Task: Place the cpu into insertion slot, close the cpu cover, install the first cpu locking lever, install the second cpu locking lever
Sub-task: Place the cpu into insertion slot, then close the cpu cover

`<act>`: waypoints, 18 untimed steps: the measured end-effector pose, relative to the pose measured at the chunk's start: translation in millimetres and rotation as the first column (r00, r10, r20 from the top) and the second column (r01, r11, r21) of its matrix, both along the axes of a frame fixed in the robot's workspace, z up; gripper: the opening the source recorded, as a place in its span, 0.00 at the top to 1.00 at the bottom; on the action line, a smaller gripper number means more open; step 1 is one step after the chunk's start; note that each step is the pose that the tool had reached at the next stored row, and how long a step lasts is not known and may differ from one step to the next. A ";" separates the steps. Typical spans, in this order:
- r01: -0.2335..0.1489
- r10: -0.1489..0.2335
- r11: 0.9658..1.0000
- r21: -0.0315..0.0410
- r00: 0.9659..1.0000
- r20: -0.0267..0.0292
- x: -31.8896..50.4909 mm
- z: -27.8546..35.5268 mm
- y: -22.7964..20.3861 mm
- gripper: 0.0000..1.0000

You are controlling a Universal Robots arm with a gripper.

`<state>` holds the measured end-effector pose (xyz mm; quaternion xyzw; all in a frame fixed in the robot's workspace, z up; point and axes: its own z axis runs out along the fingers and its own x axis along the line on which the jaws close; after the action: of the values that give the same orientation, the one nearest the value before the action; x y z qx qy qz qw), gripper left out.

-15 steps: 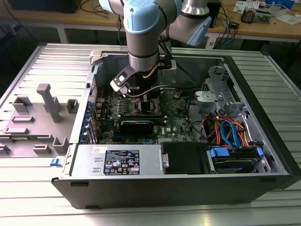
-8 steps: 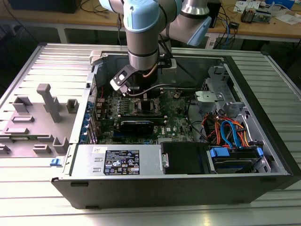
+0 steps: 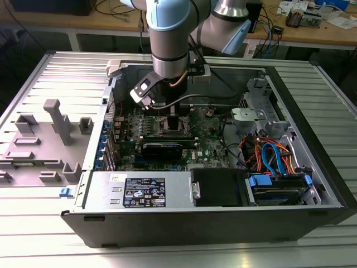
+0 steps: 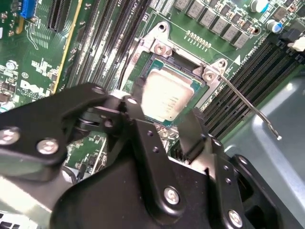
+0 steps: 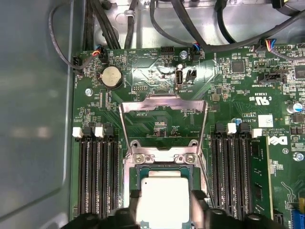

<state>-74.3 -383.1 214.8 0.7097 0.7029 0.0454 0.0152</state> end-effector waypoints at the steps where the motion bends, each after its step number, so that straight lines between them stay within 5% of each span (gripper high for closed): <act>1: 0.000 0.000 1.000 0.000 1.000 0.000 0.0 0.4 0.0 0.47; 2: 0.000 0.000 1.000 0.000 1.000 0.000 0.0 0.8 0.0 0.59; 3: 0.000 0.000 1.000 0.000 1.000 0.000 0.0 1.0 0.0 0.59; 8: 0.000 0.000 1.000 0.000 1.000 0.000 0.1 1.1 0.0 0.89; 18: 0.000 0.000 1.000 0.000 1.000 -0.001 0.2 1.2 0.0 0.89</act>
<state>-74.0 -383.1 216.0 0.7097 0.7029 0.0452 0.0151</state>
